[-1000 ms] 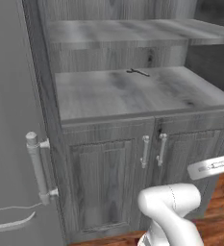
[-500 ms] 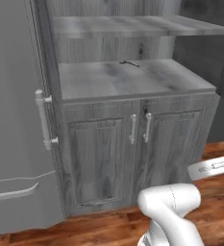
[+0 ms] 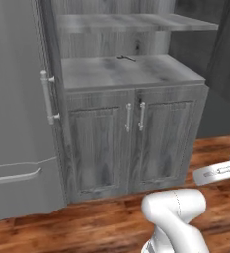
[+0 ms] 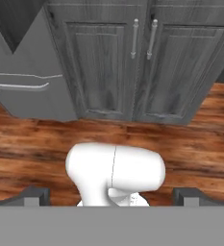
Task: Pick the honey bottle and bar from the counter and place them in the cabinets closest to them.
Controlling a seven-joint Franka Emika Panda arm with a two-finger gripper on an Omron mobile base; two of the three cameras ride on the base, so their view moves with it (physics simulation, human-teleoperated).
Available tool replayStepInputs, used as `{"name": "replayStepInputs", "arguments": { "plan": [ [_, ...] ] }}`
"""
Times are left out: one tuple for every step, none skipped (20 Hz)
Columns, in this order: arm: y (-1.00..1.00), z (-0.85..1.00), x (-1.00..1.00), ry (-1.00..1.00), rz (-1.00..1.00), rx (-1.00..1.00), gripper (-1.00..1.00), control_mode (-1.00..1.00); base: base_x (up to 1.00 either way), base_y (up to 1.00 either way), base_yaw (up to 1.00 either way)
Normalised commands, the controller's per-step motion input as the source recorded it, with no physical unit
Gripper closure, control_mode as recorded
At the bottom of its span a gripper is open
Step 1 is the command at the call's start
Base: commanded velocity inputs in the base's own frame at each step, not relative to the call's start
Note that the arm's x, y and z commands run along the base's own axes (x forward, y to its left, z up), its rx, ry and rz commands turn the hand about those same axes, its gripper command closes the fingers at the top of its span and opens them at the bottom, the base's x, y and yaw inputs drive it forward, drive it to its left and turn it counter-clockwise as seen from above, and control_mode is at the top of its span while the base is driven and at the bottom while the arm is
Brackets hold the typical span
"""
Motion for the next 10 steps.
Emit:
{"name": "replayStepInputs", "arguments": {
  "plan": [
    [0.00,0.00,0.00,0.00,0.00,0.00,-1.00,1.00,-0.65,-0.04,0.00],
    [0.00,0.00,0.00,0.00,0.00,0.00,-1.00,1.00,-0.63,-0.03,0.00],
    [0.00,0.00,0.00,0.00,0.00,0.00,-1.00,1.00,-0.58,0.00,0.00],
    [0.00,0.00,0.00,0.00,0.00,0.00,-1.00,1.00,-0.48,0.00,0.00],
    [0.00,0.00,0.00,0.00,0.00,0.00,-1.00,1.00,-0.31,0.00,0.00],
    [0.00,0.00,0.00,0.00,0.00,0.00,-1.00,1.00,-0.21,0.00,0.01],
    [0.00,0.00,0.00,0.00,0.00,0.00,-1.00,1.00,-0.24,0.05,0.02],
    [0.00,0.00,0.00,0.00,0.00,0.00,-1.00,1.00,-0.24,0.08,0.01],
    [0.00,0.00,0.00,0.00,0.00,0.00,-1.00,1.00,-0.26,0.15,0.03],
    [0.00,0.00,0.00,0.00,0.00,0.00,-1.00,1.00,-0.25,0.22,0.04]
  ]
}}
